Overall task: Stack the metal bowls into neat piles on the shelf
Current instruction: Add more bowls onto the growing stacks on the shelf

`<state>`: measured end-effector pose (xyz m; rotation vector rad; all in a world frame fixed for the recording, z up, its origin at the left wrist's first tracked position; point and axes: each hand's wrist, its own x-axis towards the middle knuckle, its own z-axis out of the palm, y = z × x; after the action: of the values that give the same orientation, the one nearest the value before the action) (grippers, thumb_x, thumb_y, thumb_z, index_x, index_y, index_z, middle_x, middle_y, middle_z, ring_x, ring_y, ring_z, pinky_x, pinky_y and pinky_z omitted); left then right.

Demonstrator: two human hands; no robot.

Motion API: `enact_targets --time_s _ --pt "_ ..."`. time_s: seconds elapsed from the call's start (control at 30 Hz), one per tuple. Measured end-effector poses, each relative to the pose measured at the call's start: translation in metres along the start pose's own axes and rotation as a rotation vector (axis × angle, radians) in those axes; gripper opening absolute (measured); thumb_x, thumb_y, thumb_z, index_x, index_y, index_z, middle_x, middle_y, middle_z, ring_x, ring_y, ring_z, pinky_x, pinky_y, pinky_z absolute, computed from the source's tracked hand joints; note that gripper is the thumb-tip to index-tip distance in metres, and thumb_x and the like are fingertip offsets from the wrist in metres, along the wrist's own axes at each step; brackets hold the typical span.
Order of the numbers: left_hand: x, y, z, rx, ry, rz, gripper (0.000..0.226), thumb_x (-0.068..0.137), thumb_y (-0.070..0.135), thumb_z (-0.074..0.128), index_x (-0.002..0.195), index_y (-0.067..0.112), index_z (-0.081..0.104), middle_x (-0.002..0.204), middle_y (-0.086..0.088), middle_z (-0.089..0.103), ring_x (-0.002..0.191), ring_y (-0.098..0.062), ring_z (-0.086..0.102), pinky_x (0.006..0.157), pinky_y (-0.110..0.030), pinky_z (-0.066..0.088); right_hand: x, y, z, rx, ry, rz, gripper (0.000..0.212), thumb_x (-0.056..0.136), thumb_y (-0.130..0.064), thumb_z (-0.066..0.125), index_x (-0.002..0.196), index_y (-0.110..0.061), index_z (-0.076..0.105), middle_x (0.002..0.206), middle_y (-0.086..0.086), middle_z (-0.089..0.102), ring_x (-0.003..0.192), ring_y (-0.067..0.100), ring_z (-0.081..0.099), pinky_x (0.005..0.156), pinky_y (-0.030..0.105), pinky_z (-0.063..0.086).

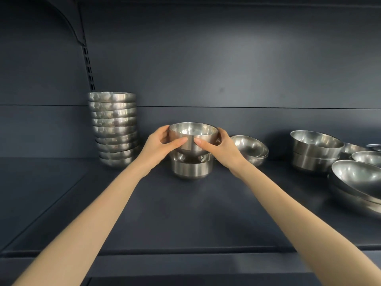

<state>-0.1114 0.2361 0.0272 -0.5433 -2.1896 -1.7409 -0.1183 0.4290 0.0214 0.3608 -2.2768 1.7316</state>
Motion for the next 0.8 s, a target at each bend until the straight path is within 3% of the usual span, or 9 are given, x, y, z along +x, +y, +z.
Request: enact_targets --time_s 0.23,0.43,0.63,0.8 --pt "0.006 -0.026 -0.004 0.016 -0.036 -0.054 0.032 0.080 0.026 0.076 0.101 0.040 0.056 0.109 0.018 0.065 0.106 0.003 0.060 0.094 -0.018 0.045 -0.001 0.020 0.011 -0.021 0.015 0.041 0.073 0.080 -0.040 0.076 0.141 -0.020 0.040 0.121 -0.017 0.053 0.114 0.002 0.050 0.076 0.008 0.039" --pt "0.006 -0.039 -0.004 0.022 -0.062 -0.060 0.032 0.080 0.031 0.076 0.104 0.040 0.057 0.114 0.017 0.065 0.111 -0.001 0.059 0.096 -0.020 0.045 -0.001 0.032 0.014 -0.004 0.022 0.025 0.063 0.083 -0.033 0.075 0.135 -0.023 0.041 0.107 -0.030 0.051 0.084 -0.030 0.046 0.066 -0.006 0.037" --pt "0.003 -0.044 -0.006 0.015 -0.095 -0.068 0.042 0.081 0.030 0.074 0.118 0.033 0.055 0.116 0.018 0.063 0.107 0.004 0.059 0.089 -0.016 0.046 -0.004 0.042 0.017 -0.012 0.000 -0.013 0.065 0.081 -0.035 0.075 0.136 -0.024 0.041 0.119 -0.023 0.055 0.106 -0.011 0.053 0.080 0.000 0.044" --pt "0.002 -0.045 -0.006 0.019 -0.089 -0.076 0.046 0.081 0.033 0.074 0.120 0.034 0.051 0.115 0.022 0.059 0.107 0.004 0.057 0.089 -0.015 0.044 -0.006 0.041 0.017 -0.004 0.003 -0.034 0.059 0.083 -0.032 0.074 0.132 -0.028 0.041 0.114 -0.026 0.055 0.099 -0.016 0.053 0.075 0.000 0.042"
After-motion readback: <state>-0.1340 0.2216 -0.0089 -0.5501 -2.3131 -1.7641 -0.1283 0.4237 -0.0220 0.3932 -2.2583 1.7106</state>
